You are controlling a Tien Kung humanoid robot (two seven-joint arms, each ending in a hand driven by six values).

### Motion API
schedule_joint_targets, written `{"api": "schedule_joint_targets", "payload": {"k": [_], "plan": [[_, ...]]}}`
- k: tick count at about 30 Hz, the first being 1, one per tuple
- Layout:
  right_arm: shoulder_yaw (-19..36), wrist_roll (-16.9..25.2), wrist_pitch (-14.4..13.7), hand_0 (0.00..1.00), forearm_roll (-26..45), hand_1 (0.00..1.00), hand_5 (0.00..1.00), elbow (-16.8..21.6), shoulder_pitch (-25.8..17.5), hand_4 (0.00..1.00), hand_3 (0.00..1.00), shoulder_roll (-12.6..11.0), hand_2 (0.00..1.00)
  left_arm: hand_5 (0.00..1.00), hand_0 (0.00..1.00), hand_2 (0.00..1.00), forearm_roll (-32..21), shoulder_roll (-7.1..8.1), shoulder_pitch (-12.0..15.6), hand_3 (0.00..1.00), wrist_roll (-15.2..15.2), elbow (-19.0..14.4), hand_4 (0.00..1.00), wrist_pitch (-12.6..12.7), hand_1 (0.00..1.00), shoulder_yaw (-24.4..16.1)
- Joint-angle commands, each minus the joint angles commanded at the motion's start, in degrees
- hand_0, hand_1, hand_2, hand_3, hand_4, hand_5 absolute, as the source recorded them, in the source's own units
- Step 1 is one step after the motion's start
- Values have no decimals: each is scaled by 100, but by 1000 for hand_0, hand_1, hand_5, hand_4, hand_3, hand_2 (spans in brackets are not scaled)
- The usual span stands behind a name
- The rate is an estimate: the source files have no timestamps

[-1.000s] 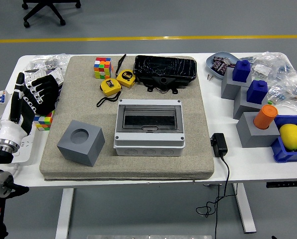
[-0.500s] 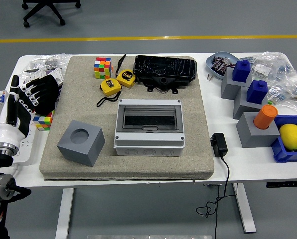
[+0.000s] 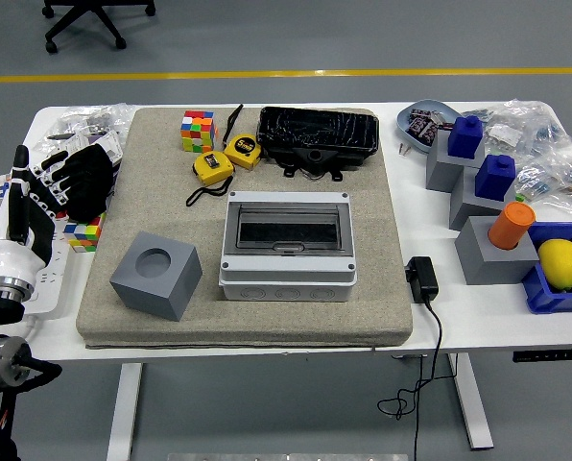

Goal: Fetch the battery,place it into the box,close the lid of the box

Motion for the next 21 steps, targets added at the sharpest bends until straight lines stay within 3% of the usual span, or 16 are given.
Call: {"api": "schedule_joint_targets", "payload": {"k": [1,2,8,9,13,14,17,20,21], "plan": [[-155,8,-38,203,132,106,272,0,2,303,134,-2,159,983,737,691,-3,-3,-4,699,-2,-3,998,5,709,9],[-264,-30,-30,38,119,8,277,0,9,547,51,-3,97,978,733,690,-4,-2,-7,697,-2,-4,998,11,709,15],[-646,-187,287,38,155,8,277,0,34,547,51,-8,97,978,733,690,-6,2,-10,697,-1,-4,998,43,709,44],[-685,-201,323,19,161,2,340,0,33,637,38,-7,85,962,730,688,-3,2,-8,699,3,-3,998,47,705,45],[-752,-224,507,19,284,2,340,0,12,637,38,-11,85,962,730,688,12,-11,9,699,13,-11,998,57,705,14],[-772,-228,684,196,411,185,452,0,8,857,330,-21,270,956,730,686,12,-12,10,697,11,-14,998,63,705,2],[-746,-380,1157,196,456,185,452,0,13,857,330,-39,270,956,730,686,17,-3,6,697,20,-15,998,67,705,3],[-705,-469,1321,196,392,185,452,0,20,857,330,-41,270,956,730,686,19,-13,-7,697,24,-17,998,69,705,0],[-693,-488,1346,685,394,576,579,0,21,896,516,-38,612,951,727,686,20,-16,-8,694,25,-18,998,69,703,1]]}}
